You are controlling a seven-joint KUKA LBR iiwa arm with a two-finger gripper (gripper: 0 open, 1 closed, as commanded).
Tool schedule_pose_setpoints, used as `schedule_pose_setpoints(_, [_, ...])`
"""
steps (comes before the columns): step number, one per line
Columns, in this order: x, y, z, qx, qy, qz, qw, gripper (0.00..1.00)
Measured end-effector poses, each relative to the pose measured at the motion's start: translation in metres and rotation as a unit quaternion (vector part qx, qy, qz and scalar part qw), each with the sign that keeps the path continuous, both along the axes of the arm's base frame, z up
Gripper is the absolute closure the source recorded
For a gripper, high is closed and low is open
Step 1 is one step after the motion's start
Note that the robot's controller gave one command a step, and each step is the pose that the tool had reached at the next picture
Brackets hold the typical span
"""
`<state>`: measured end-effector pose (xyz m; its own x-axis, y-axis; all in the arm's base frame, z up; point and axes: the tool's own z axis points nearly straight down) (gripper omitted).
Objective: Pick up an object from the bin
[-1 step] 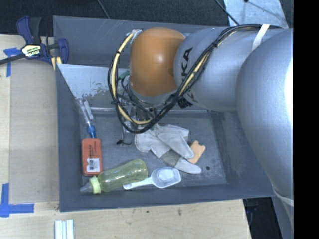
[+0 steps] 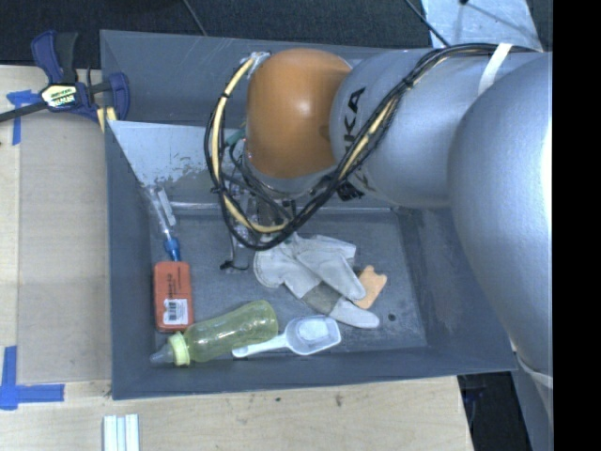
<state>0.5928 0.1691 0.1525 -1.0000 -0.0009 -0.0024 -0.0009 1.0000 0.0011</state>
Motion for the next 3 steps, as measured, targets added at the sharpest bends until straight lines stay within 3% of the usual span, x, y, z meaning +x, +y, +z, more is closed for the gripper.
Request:
schedule_pose_setpoints(1, [-0.009,-0.076,-0.025,0.0,-0.0002,-0.031,0.9995,0.0])
schedule_pose_setpoints(2, [-0.033,-0.072,-0.035,-0.001,0.0004,-0.006,1.0,0.0])
schedule_pose_setpoints(3, [0.003,-0.095,-0.035,0.001,0.0003,-0.028,0.9996,0.0])
